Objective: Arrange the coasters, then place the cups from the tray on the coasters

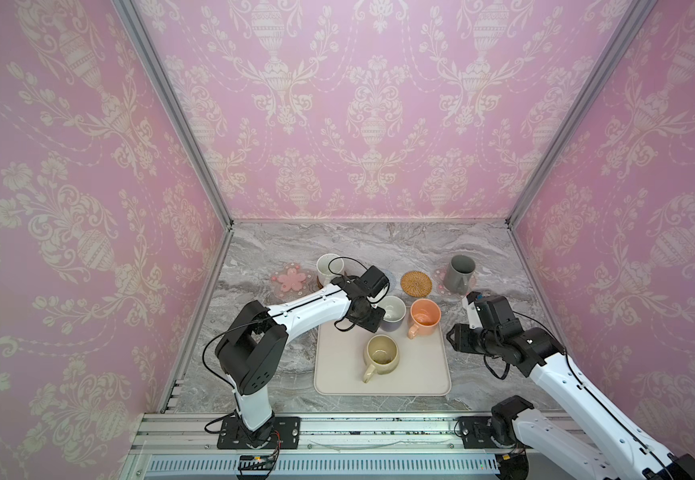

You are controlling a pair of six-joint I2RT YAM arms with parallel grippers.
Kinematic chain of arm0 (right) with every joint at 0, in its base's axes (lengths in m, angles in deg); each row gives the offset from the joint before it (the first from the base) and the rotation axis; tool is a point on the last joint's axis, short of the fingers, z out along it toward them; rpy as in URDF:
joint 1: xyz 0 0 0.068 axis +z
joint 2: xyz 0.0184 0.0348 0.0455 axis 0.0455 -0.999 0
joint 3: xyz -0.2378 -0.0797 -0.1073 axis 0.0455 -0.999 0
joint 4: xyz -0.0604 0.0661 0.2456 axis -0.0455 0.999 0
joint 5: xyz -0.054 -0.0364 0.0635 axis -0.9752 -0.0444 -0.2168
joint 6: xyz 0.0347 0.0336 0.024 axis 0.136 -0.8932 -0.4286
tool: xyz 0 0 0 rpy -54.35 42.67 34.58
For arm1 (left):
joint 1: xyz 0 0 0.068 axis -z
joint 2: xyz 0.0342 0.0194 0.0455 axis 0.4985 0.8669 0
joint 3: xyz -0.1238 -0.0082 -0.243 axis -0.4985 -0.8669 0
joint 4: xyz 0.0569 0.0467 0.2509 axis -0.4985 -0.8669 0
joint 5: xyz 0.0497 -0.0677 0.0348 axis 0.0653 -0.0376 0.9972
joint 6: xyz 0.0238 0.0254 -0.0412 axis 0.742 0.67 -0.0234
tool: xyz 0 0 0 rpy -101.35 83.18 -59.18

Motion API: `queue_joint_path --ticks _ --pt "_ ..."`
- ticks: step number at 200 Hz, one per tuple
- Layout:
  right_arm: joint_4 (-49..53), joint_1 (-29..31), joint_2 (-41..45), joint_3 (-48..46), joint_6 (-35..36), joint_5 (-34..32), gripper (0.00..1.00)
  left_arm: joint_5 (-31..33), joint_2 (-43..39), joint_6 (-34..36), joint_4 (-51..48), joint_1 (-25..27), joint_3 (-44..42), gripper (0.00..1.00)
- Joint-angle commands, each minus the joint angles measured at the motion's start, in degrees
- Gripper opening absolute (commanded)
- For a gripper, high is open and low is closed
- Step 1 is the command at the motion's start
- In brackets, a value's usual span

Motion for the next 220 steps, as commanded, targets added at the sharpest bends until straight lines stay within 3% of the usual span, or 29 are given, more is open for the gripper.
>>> queue_joint_path --ticks 1,44,133,220 --pt "0.76 0.61 0.39 -0.21 -0.87 -1.32 0.47 -1.84 0.88 3.77 1.91 0.2 0.4 0.45" --pt "0.9 0.79 0.65 -0.2 -0.98 -1.64 0.47 -0.86 1.46 7.23 2.36 0.29 0.41 0.44" --pt "0.93 1.15 0.93 -0.05 -1.05 -2.02 0.47 -0.68 2.33 7.55 2.8 0.29 0.61 0.41" --pt "1.07 1.23 1.09 -0.11 -1.05 -2.12 0.46 -2.32 2.81 7.83 3.73 0.33 0.53 0.22"
